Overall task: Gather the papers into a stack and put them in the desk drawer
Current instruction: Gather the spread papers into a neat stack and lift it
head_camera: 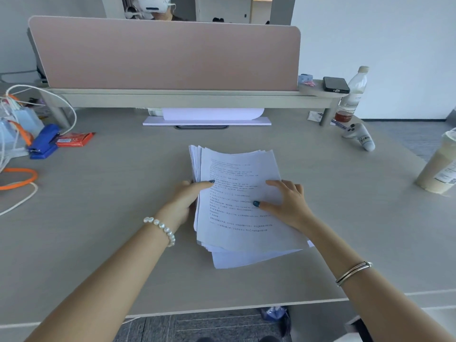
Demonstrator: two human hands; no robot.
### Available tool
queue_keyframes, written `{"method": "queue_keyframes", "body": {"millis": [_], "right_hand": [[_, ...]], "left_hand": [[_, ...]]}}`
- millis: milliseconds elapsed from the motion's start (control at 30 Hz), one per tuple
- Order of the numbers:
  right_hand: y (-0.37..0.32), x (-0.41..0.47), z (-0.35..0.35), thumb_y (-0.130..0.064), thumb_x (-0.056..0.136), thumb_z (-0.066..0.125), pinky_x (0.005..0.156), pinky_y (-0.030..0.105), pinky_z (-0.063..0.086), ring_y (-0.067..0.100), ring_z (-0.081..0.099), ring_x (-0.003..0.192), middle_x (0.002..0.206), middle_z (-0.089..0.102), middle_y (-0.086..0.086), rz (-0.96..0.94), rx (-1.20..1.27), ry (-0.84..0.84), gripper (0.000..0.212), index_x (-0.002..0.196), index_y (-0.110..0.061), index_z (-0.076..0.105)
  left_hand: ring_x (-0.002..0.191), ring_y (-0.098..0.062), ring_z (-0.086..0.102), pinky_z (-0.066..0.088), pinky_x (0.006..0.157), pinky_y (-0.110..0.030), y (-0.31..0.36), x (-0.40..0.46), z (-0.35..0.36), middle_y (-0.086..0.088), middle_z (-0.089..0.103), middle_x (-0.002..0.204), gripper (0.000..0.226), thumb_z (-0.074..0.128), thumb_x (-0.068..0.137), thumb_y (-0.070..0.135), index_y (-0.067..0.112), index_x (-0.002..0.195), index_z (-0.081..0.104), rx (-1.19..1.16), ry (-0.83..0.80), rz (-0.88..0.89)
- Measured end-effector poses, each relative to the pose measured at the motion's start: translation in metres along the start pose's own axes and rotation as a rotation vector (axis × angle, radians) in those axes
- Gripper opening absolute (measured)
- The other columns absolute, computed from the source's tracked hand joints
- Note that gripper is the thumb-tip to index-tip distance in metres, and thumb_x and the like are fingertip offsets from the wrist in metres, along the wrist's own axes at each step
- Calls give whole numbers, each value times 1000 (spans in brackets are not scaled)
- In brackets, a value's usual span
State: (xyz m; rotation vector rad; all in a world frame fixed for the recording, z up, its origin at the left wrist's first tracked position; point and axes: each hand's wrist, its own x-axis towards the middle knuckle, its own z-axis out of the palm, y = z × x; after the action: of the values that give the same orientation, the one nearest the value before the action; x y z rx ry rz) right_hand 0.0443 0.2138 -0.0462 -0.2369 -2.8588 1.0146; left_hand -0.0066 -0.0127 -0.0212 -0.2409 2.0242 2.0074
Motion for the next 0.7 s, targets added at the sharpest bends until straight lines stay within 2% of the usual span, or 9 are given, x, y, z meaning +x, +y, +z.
{"method": "queue_keyframes", "body": {"millis": [200,300,367,400,433,500,533,600,700], "right_hand": [[1,-1,0,-50,70,71,109,34,27,26,23,130,143,38,1,-18,-27,-5,83,140,-30,33],[3,6,-4,-59,59,75,109,41,32,26,31,130,137,45,2,59,93,-21,109,146,-25,19],[3,11,-16,-67,47,78,99,45,47,25,53,118,130,57,3,150,346,-8,121,144,-20,23],[0,12,-25,-60,52,80,90,42,55,23,63,106,124,63,4,168,477,-17,109,140,-16,33],[-4,12,-33,-48,62,80,82,38,58,21,68,96,118,67,6,156,588,-33,84,131,-13,47],[-15,10,-48,-26,73,76,79,39,59,23,71,89,110,71,11,113,723,-23,36,106,-15,65],[-22,7,-56,-20,75,75,79,42,59,25,71,88,105,73,11,75,767,32,25,98,-16,68],[-39,3,-67,-14,76,73,79,41,58,24,71,87,98,73,2,-43,815,176,19,94,-18,67],[-62,-2,-81,-15,79,71,71,26,57,6,69,84,95,69,-12,-185,804,320,23,97,-24,62]], "left_hand": [[104,-24,51,43,79,-31,1,-2,12,-7,52,115,48,52,88,2,12,132,36,133,-36,204],[99,-16,55,48,70,-18,3,-11,11,0,56,110,43,49,89,-1,18,126,39,46,-73,346],[94,-5,57,50,67,-8,8,-15,8,8,58,106,38,51,89,1,24,117,42,-42,-110,410],[94,-2,58,51,69,-7,12,-17,7,10,59,106,37,52,88,2,27,114,43,-75,-130,434],[95,-2,59,51,72,-8,17,-20,7,11,61,106,38,54,88,3,29,114,44,-102,-153,455],[95,0,62,53,76,-12,31,-24,8,12,63,108,42,56,87,3,30,116,45,-129,-196,506],[95,1,63,53,77,-12,39,-25,9,12,63,109,43,56,86,2,31,116,46,-128,-208,534],[96,1,63,52,79,-13,58,-30,12,10,63,111,43,55,86,0,27,119,47,-132,-212,588],[98,-8,63,52,83,-20,85,-35,14,6,65,108,45,58,82,-3,16,123,48,-136,-148,643]]}}
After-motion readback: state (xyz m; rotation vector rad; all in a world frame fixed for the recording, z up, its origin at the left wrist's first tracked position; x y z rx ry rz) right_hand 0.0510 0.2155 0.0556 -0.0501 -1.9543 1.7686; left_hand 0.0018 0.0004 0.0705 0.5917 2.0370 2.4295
